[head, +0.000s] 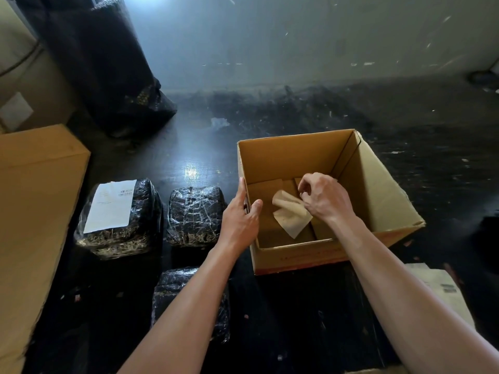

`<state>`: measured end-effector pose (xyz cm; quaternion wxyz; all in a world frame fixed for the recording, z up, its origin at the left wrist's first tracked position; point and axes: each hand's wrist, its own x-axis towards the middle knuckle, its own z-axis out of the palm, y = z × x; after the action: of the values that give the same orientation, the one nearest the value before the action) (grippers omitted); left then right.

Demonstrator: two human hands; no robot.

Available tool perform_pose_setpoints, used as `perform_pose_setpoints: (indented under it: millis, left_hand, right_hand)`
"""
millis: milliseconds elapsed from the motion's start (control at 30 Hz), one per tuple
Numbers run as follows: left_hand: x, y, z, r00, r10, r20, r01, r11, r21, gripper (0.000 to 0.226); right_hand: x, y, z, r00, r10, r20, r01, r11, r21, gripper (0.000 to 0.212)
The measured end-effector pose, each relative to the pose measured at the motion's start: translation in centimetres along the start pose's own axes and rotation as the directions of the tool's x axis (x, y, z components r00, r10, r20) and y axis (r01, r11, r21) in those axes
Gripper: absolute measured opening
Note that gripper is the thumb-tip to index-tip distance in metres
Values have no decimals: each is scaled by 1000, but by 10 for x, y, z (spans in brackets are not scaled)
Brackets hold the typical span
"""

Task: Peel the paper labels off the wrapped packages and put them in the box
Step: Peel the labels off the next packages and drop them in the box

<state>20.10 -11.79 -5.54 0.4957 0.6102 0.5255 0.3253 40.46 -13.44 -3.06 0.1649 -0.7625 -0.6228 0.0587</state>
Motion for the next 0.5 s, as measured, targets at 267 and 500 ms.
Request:
perform_pose_setpoints:
  millis: [267,500]
  left_hand:
    - [2,-2,-8,997,56,61,-60,996,73,70]
    - [2,-10,-46,996,81,-40,-61,931,360,67]
  right_hand:
    - [-4,-15,-7,1000,-2,-6,3,999,42,12]
    - [-10,-67,-14,998,-61,-2,61,992,109,28]
